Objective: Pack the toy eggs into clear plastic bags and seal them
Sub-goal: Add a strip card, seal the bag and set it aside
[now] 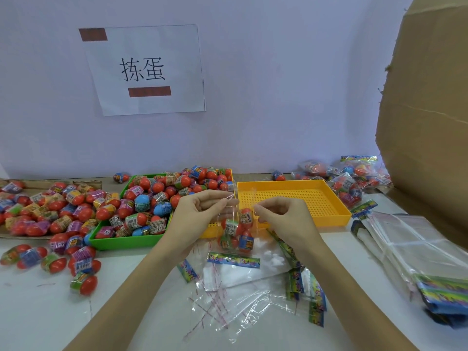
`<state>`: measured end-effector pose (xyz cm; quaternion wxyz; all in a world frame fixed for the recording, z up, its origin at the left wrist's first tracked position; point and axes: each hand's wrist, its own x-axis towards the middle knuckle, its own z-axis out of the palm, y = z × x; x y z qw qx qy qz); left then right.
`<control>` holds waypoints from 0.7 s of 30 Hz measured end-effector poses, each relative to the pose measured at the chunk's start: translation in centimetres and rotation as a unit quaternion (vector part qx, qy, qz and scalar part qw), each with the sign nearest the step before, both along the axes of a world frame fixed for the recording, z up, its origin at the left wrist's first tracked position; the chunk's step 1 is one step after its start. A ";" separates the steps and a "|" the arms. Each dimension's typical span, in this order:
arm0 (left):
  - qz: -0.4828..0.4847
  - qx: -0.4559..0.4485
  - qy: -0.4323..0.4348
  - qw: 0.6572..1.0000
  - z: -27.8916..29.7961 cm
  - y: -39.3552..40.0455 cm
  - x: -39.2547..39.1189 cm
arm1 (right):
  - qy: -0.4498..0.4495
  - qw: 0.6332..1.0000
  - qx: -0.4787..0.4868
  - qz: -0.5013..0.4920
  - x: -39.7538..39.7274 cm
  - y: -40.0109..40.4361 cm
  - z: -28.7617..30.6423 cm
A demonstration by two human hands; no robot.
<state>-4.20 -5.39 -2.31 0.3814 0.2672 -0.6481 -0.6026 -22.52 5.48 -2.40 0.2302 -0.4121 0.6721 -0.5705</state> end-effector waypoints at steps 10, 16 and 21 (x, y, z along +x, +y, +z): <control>0.028 0.028 0.036 0.999 0.1 -0.3 0.3 | -0.021 0.999 -0.045 0.011 -0.3 0.0 0.6; 0.003 0.002 -0.006 1.000 0.3 -0.7 0.8 | -0.011 0.997 -0.053 0.048 -1.3 0.3 0.7; 0.010 -0.056 -0.039 0.998 0.4 -1.3 1.6 | -0.015 0.994 -0.062 0.085 -2.1 0.4 0.8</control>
